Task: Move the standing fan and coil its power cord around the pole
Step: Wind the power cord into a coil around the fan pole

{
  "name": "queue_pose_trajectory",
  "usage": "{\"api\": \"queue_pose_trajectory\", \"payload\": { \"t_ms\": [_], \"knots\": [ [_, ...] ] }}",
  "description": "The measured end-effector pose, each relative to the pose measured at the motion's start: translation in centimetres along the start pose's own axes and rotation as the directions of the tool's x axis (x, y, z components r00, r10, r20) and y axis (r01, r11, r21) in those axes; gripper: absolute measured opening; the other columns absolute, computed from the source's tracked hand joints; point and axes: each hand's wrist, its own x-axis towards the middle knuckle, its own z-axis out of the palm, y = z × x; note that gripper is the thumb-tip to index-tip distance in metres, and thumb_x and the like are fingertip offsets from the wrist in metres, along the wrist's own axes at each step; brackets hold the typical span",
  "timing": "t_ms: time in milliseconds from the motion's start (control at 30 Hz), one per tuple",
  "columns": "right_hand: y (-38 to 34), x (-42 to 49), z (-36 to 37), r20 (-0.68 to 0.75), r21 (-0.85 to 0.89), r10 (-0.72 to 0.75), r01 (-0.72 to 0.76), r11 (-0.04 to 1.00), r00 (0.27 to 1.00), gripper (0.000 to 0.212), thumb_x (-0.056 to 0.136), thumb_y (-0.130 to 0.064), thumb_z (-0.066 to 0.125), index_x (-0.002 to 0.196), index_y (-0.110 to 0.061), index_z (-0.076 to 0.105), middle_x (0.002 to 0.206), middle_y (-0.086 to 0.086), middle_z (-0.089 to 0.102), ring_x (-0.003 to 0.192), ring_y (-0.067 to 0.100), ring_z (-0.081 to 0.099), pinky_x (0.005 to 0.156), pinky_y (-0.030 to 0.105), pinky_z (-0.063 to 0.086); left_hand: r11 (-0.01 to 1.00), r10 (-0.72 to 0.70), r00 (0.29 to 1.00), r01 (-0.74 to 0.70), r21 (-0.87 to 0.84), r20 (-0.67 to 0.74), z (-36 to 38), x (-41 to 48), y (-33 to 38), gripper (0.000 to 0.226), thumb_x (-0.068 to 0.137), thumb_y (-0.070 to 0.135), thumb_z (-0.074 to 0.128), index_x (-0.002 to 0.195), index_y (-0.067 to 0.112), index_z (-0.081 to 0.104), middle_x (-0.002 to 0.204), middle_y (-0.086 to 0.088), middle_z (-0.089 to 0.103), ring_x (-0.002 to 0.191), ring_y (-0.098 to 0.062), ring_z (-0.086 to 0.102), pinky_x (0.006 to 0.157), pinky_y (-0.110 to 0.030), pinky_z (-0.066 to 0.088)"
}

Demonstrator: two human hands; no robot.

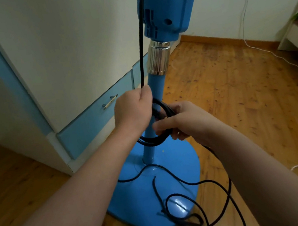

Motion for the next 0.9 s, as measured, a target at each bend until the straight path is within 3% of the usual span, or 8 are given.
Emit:
{"api": "queue_pose_trajectory", "payload": {
  "t_ms": [100,200,333,467,567,733,833,900],
  "knots": [
    [0.8,0.3,0.9,-0.072,0.059,-0.010,0.015,0.998,0.997,0.009,0.070,-0.017,0.071,0.073,-0.015,0.063,0.073,0.004,0.069,0.062,0.010,0.058,0.056,0.024,0.042,0.971,-0.202,0.976,0.190,-0.144,-0.077,0.1,0.2,0.2,0.049,0.090,0.024,0.041,0.044,0.019,0.025,0.035,0.004,0.029,0.038,-0.009,0.026,0.042,-0.025,0.022],
    [0.9,0.5,1.2,-0.005,0.323,-0.017,0.017,0.946,1.000,0.005,0.075,-0.014,0.064,0.074,-0.017,0.067,0.079,0.004,0.073,0.077,0.014,0.067,0.073,0.030,0.051,0.870,-0.427,0.901,0.386,-0.307,-0.079,0.5,0.1,0.5,0.038,0.087,0.023,0.041,0.050,0.016,0.034,0.049,0.002,0.033,0.051,-0.018,0.032,0.055,-0.032,0.028],
    [0.3,0.2,0.0,0.190,0.500,-0.142,0.029,0.866,0.971,0.015,0.082,-0.024,0.053,0.071,-0.015,0.054,0.055,-0.003,0.058,0.064,0.016,0.064,0.069,0.029,0.052,0.736,-0.562,0.827,0.509,-0.447,0.016,0.1,0.4,1.1,0.027,0.085,0.024,0.042,0.060,0.013,0.044,0.051,-0.002,0.034,0.050,-0.021,0.035,0.050,-0.030,0.030],
    [0.0,0.0,0.2,0.156,0.476,-0.217,0.120,0.872,0.964,0.023,0.089,-0.029,0.045,0.070,-0.016,0.041,0.049,-0.007,0.038,0.053,0.017,0.049,0.059,0.022,0.047,0.634,-0.599,0.788,0.576,-0.515,0.144,-0.3,0.7,1.3,0.027,0.087,0.024,0.042,0.062,0.013,0.044,0.043,0.001,0.032,0.026,-0.010,0.027,0.041,-0.021,0.027],
    [0.0,0.0,-0.1,0.133,0.469,-0.197,0.113,0.876,0.971,0.025,0.091,-0.024,0.044,0.068,-0.016,0.041,0.048,-0.007,0.032,0.051,0.018,0.037,0.057,0.023,0.042,0.640,-0.556,0.786,0.613,-0.465,0.272,-0.7,0.9,1.2,0.032,0.090,0.029,0.045,0.061,0.013,0.047,0.035,0.003,0.039,0.027,-0.012,0.035,0.044,-0.024,0.037],
    [0.2,-0.3,-1.8,0.276,0.405,-0.150,0.027,0.914,0.949,0.028,0.083,-0.025,0.048,0.055,-0.023,0.055,0.045,-0.008,0.030,0.046,0.015,0.029,0.057,0.028,0.033,0.917,-0.251,0.861,0.358,-0.175,0.442,-1.9,1.1,1.5,0.051,0.090,0.052,0.041,0.070,0.011,0.064,0.053,0.002,0.062,0.048,-0.008,0.058,0.056,-0.024,0.048],
    [0.1,-0.7,-1.9,0.377,0.326,-0.137,0.007,0.945,0.916,0.035,0.086,-0.025,0.045,0.058,-0.024,0.066,0.045,-0.010,0.030,0.045,0.012,0.030,0.052,0.022,0.036,0.976,-0.103,0.804,0.194,-0.094,0.586,-2.0,0.8,1.9,0.059,0.089,0.055,0.040,0.076,0.002,0.063,0.056,-0.003,0.062,0.049,-0.010,0.058,0.055,-0.025,0.048],
    [-0.1,-0.8,-1.8,0.408,0.274,-0.112,-0.005,0.962,0.906,0.035,0.088,-0.025,0.045,0.062,-0.026,0.069,0.046,-0.010,0.031,0.049,0.014,0.034,0.060,0.026,0.041,0.984,-0.096,0.760,0.172,-0.056,0.643,-1.9,0.6,1.8,0.058,0.086,0.058,0.043,0.067,0.005,0.059,0.051,-0.004,0.055,0.043,-0.013,0.052,0.048,-0.023,0.044]
  ]
}}
